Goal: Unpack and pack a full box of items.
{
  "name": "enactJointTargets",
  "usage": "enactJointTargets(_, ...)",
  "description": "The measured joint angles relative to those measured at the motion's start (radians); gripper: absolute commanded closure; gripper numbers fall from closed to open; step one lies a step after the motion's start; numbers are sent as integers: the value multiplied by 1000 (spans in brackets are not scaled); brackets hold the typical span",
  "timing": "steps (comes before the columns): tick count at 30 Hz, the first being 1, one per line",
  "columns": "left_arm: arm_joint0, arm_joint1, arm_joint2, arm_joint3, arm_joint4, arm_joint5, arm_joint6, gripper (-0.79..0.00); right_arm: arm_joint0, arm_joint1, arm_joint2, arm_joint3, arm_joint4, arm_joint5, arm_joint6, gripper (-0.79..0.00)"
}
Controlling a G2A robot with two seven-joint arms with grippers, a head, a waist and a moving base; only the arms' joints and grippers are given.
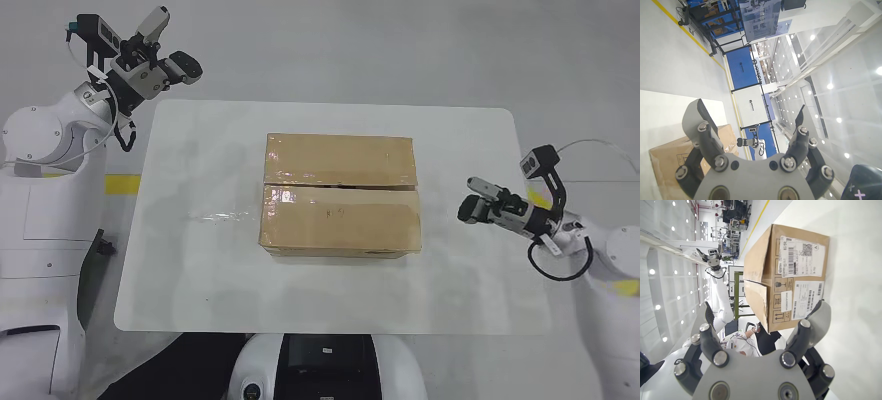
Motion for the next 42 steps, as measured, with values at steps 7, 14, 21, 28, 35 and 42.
enactJointTargets(7, 0, 0, 0, 0, 0, 0, 0, -785, 24, -4, -57, 14, 52, -57, 7, -785)
enactJointTargets(14, 0, 0, 0, 0, 0, 0, 0, -785, 50, -10, -111, 57, 102, -100, 4, -785)
enactJointTargets(21, 0, 0, 0, 0, 0, 0, 0, -785, 73, -12, -144, 64, 147, -99, 23, -785)
enactJointTargets(28, 0, 0, 0, 0, 0, 0, 0, -785, 86, -14, -178, 57, 165, -105, 38, -785)
enactJointTargets(35, 0, 0, 0, 0, 0, 0, 0, -785, 87, -12, -195, 47, 155, -117, 44, -785)
enactJointTargets(42, 0, 0, 0, 0, 0, 0, 0, -785, 89, -11, -203, 46, 165, -127, 54, -785)
